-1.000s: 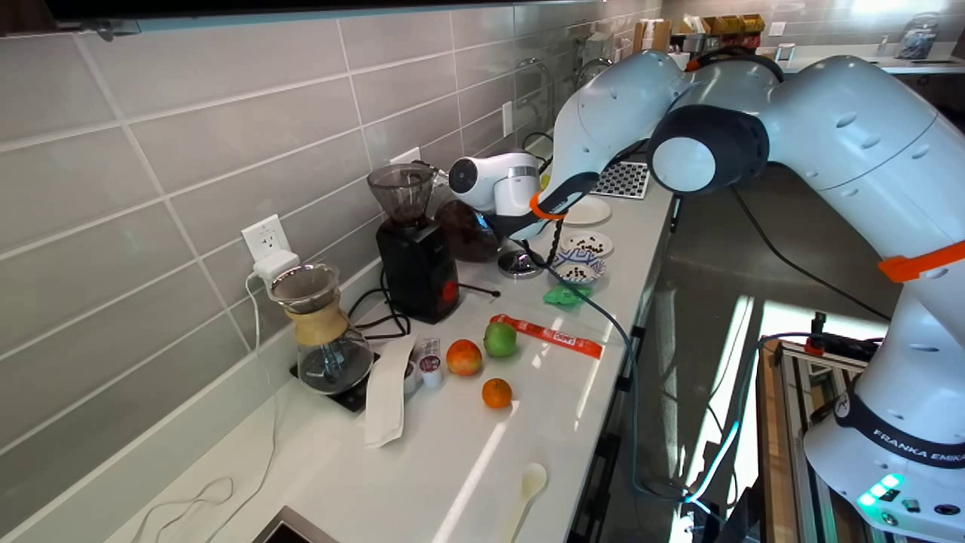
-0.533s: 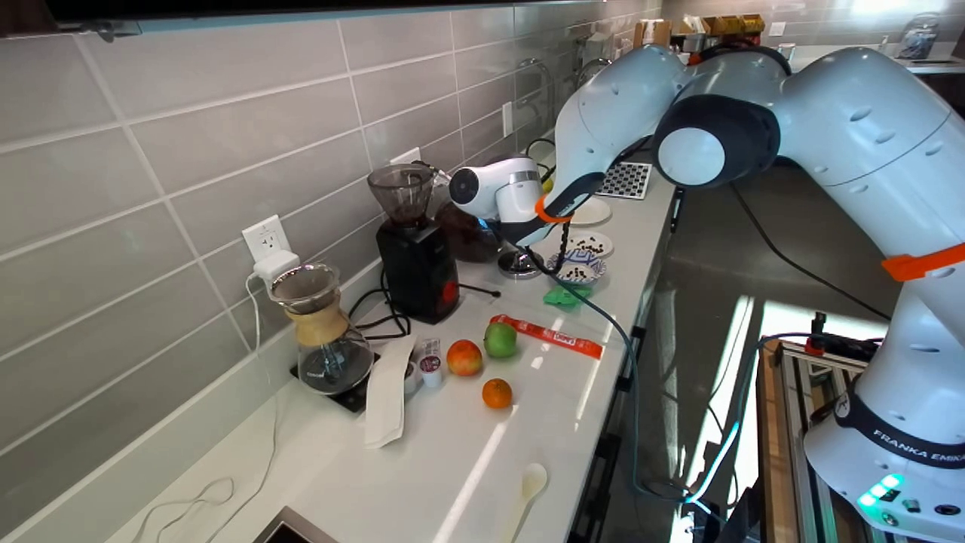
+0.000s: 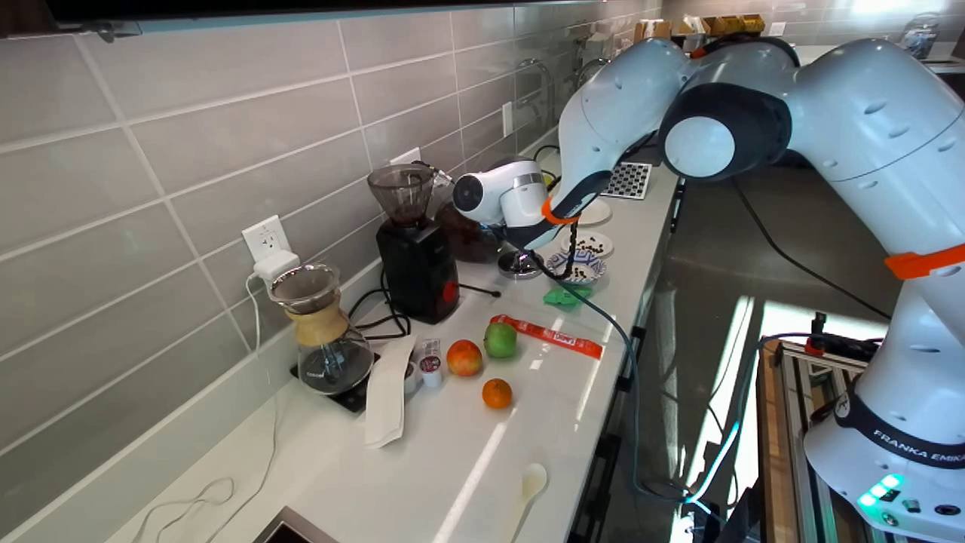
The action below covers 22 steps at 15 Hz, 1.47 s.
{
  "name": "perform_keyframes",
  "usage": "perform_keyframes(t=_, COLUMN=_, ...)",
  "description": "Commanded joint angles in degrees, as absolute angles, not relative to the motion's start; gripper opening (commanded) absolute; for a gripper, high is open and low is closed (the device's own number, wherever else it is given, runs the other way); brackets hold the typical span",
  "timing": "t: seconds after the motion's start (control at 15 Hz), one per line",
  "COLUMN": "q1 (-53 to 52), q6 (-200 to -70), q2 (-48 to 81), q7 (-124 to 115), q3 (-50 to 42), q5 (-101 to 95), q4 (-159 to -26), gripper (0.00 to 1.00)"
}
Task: Use the silver ladle to put some of the coffee beans onto the small white plate
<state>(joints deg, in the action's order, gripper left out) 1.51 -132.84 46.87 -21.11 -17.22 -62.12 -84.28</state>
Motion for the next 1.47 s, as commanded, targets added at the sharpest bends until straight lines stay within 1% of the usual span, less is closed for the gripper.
perform_keyframes(t=0.0, q1=0.7, q6=-133.0, q2=43.91, q7=-26.4, q3=-17.15, q5=-66.11, q4=-89.38, gripper=0.01)
perform_keyframes(t=0.4, q1=0.0, q6=-133.33, q2=41.66, q7=-34.54, q3=-17.18, q5=-76.13, q4=-91.58, gripper=0.01)
perform_keyframes(t=0.73, q1=0.75, q6=-130.71, q2=38.79, q7=-34.66, q3=-15.11, q5=-80.78, q4=-94.53, gripper=0.01)
perform_keyframes(t=1.4, q1=1.65, q6=-118.51, q2=32.42, q7=-36.8, q3=-11.2, q5=-80.93, q4=-104.69, gripper=0.01)
